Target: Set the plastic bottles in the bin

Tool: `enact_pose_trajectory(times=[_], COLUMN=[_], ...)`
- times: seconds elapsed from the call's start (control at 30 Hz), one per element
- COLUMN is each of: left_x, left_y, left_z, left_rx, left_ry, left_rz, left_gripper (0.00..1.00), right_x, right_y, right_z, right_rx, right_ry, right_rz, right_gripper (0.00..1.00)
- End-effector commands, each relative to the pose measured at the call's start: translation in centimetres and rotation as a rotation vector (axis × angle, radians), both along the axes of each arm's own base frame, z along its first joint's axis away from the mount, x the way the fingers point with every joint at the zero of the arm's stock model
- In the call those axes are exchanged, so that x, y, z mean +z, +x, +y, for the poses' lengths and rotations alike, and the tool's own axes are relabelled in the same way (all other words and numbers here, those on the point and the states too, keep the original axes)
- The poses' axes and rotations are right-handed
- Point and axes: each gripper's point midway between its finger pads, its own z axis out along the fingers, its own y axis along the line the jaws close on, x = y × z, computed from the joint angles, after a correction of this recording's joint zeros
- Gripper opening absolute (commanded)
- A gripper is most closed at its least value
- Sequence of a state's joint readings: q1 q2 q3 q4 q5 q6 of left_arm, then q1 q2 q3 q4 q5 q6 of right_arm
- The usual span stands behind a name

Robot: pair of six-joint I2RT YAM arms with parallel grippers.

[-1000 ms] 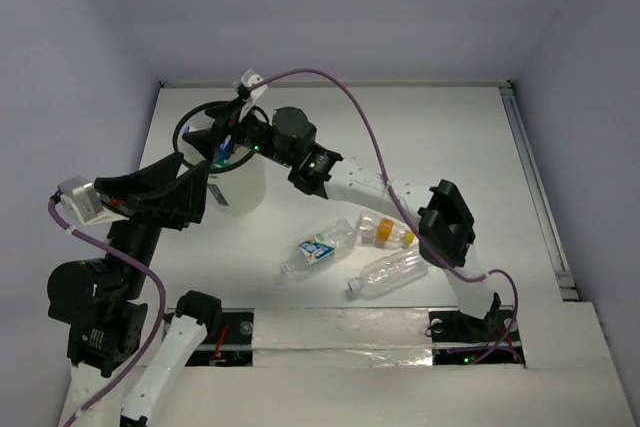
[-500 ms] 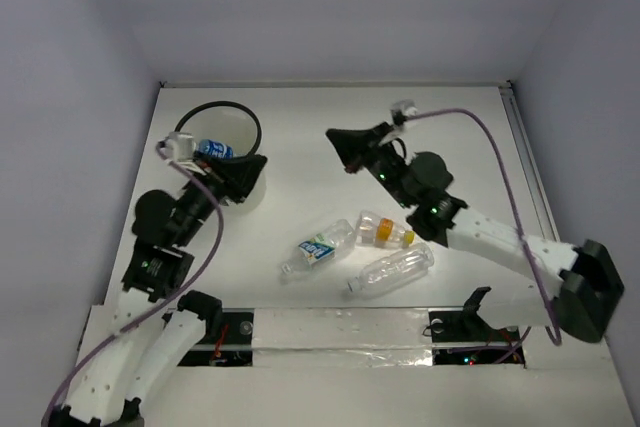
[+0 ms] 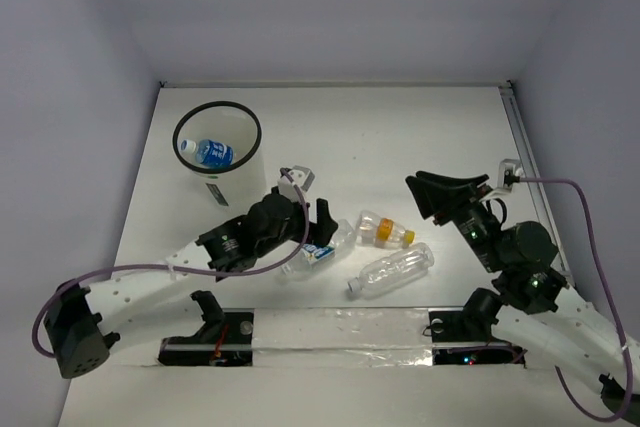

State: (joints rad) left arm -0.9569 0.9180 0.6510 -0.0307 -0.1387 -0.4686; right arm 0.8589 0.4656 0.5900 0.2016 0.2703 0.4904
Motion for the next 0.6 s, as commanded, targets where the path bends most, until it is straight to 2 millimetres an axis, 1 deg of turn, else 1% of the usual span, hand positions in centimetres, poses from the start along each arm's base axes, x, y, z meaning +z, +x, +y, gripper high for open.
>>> enact_pose_trajectory(times=[0.0, 0.03, 0.1, 0.13, 0.17, 0.23, 0.3, 0.33, 0.37, 0.43, 0.47, 0.53, 0.57], left_x=[0.1, -1.0, -1.8, -2.9, -2.9, -4.1, -4.3, -5.1, -5.0, -5.9, -5.7, -6.6, -6.5], left_y=[0.8, 0.6, 0.3, 0.2, -0.1, -0.4, -0.5, -0.5, -0.7, -0.3, 0.0, 0.3, 0.5], left_z=[0.3, -0.2, -0.9, -1.4, -2.0, -2.6, -3.4, -3.6, -4.1, -3.8, -3.9, -3.9, -4.2], left_rx=[0.026, 0.007, -0.026, -0.047, -0.07, -0.103, -0.135, -0.158, -0.177, -0.17, -0.166, -0.165, -0.172], left_ry=[0.104, 0.148, 0.192, 0.228, 0.237, 0.288, 0.303, 0.334, 0.34, 0.392, 0.405, 0.444, 0.448], left_rz=[-0.038, -0.02, -0.009, 0.007, 0.006, 0.017, 0.016, 0.019, 0.012, 0.015, 0.005, 0.01, 0.005], left_gripper=[0.81, 0.84, 0.91, 0.92, 0.92, 0.93, 0.94, 0.94, 0.94, 0.95, 0.95, 0.96, 0.96], right_x=[-5.3, -5.8, -6.9, -7.2, -7.7, -8.1, -8.5, -8.7, -8.7, -8.9, -8.9, -9.0, -9.1], right_y=[-0.5, -0.7, -1.2, -1.3, -1.4, -1.7, -1.8, -1.8, -1.8, -2.0, -2.0, -2.1, -2.0], right_z=[0.0, 0.0, 0.2, 0.2, 0.3, 0.4, 0.5, 0.6, 0.6, 0.8, 0.9, 1.0, 1.1], right_rx=[0.018, 0.03, 0.055, 0.062, 0.069, 0.086, 0.092, 0.095, 0.095, 0.112, 0.116, 0.122, 0.121], right_ry=[-0.153, -0.166, -0.197, -0.208, -0.215, -0.219, -0.225, -0.228, -0.227, -0.229, -0.231, -0.233, -0.237], right_rz=[0.134, 0.142, 0.159, 0.164, 0.171, 0.173, 0.179, 0.181, 0.18, 0.178, 0.176, 0.172, 0.174], right_gripper=[0.53, 0.55, 0.58, 0.58, 0.59, 0.61, 0.63, 0.65, 0.67, 0.7, 0.71, 0.74, 0.76])
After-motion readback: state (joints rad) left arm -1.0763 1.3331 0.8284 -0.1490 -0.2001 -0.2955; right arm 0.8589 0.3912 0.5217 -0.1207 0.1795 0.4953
